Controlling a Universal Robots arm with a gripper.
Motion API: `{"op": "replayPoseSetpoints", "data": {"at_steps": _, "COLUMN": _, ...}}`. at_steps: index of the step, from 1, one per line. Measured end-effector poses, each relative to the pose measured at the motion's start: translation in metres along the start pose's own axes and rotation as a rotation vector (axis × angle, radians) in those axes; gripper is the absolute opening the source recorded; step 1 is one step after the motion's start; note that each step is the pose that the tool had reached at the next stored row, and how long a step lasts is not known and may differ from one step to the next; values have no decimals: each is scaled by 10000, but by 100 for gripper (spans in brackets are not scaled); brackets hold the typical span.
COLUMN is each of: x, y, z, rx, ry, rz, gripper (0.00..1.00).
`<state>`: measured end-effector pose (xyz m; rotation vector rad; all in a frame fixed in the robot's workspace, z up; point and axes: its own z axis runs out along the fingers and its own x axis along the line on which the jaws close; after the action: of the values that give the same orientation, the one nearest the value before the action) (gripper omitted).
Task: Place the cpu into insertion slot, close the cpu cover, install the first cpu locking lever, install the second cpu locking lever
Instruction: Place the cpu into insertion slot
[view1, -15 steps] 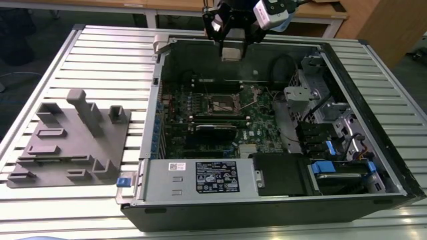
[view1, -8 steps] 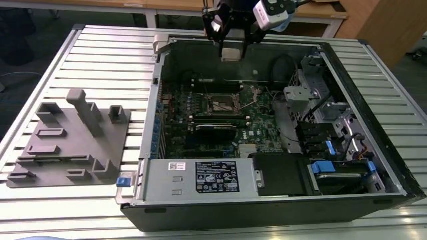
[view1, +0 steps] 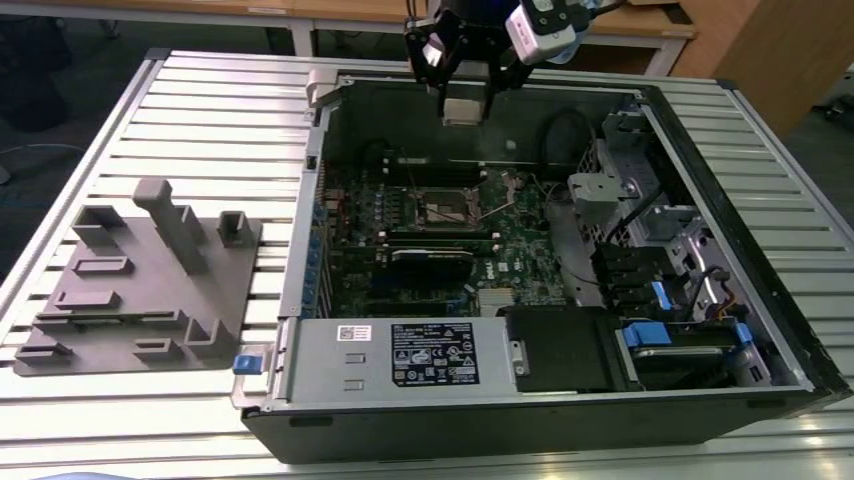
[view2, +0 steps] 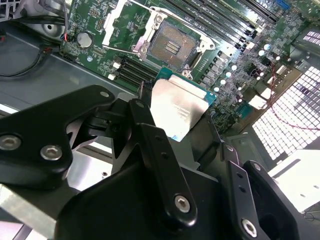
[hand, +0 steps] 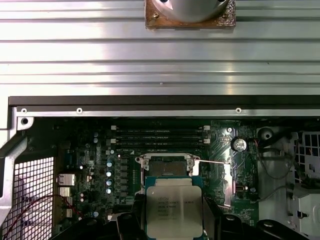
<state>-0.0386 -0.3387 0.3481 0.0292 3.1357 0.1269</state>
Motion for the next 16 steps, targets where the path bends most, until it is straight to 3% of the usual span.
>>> {"op": "replayPoseSetpoints", "data": {"at_steps": 16, "x": 0, "y": -2, "z": 32, "rx": -2, "ry": -1, "rz": 0, "gripper": 54}}
